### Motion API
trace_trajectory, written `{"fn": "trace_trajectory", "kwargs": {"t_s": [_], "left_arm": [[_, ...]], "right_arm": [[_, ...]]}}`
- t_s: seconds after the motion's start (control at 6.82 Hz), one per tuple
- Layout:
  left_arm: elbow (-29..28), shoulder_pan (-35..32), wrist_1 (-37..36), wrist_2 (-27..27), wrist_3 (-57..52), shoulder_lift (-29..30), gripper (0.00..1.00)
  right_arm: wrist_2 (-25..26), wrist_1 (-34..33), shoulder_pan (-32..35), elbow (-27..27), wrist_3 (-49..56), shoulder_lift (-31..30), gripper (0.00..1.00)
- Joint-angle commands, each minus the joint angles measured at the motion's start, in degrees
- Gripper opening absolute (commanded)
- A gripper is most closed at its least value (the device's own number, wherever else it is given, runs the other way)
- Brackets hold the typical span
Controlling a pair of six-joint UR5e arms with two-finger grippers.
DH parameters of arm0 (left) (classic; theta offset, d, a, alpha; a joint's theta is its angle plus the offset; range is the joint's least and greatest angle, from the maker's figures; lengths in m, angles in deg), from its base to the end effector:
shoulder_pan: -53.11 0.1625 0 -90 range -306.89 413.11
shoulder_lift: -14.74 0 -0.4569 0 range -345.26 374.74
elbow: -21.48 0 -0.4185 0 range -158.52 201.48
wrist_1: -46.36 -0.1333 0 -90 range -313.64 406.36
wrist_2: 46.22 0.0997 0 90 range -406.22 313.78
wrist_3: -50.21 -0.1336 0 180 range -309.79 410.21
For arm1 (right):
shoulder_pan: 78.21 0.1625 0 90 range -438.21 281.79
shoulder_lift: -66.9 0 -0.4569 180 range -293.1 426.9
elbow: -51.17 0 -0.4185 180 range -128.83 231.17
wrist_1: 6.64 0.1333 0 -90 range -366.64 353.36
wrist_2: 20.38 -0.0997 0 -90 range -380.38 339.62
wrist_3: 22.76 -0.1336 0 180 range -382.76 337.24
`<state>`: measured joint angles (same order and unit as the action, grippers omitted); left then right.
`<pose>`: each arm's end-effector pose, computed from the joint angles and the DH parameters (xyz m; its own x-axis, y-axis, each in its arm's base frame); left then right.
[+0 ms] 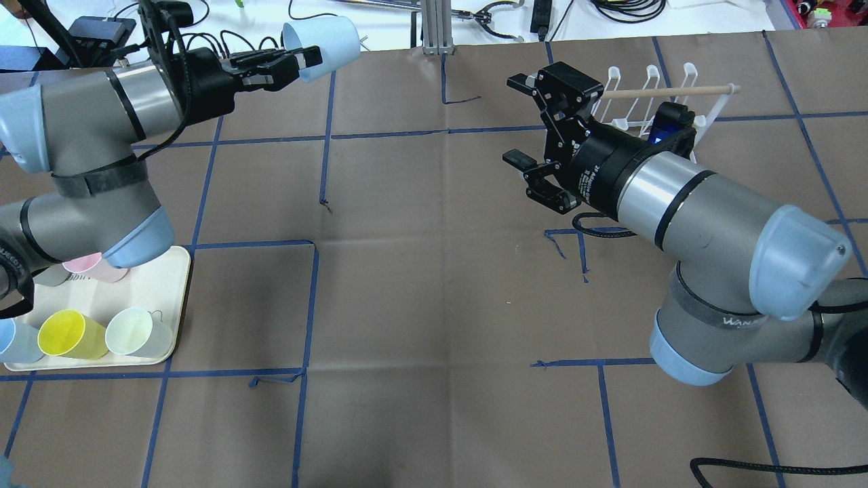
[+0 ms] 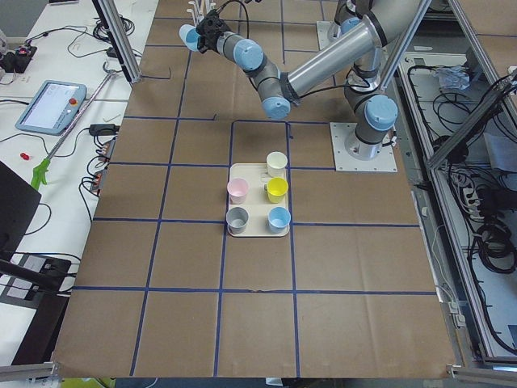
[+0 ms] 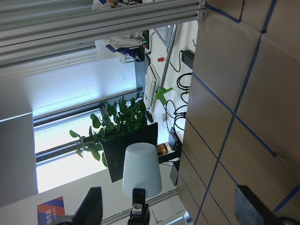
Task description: Transfer IKEA cup to right arm and place on rack
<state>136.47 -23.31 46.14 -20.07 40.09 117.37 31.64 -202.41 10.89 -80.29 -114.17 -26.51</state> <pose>-0.1197 -0.5831 0.3963 -0.6116 0.6842 0.3971 -0.0357 0.4776 -0.8779 0.2086 -0.4410 0.4130 0.0256 0.3927 -0.9193 0.7967 0.5475 0.2560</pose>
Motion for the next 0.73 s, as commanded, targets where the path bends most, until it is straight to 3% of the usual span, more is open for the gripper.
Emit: {"fn": "trace_trajectory", "kwargs": {"t_s": [0.0, 0.15, 0.59], "left_arm": [[2.9, -4.6, -8.4, -1.1, 0.0, 0.5, 0.0], [4.1, -6.4, -12.8, -0.8, -0.1, 1.7, 0.0], [5.2, -8.3, -15.9, -1.1, -0.1, 2.7, 0.0]], "right_arm": [[-0.3, -0.5, 0.9, 0.2, -0.5, 1.7, 1.0], [-0.3, -0.5, 1.8, 0.3, -0.3, 3.6, 1.0], [-0.8, -0.8, 3.0, 4.2, 0.0, 8.0, 1.0]]}}
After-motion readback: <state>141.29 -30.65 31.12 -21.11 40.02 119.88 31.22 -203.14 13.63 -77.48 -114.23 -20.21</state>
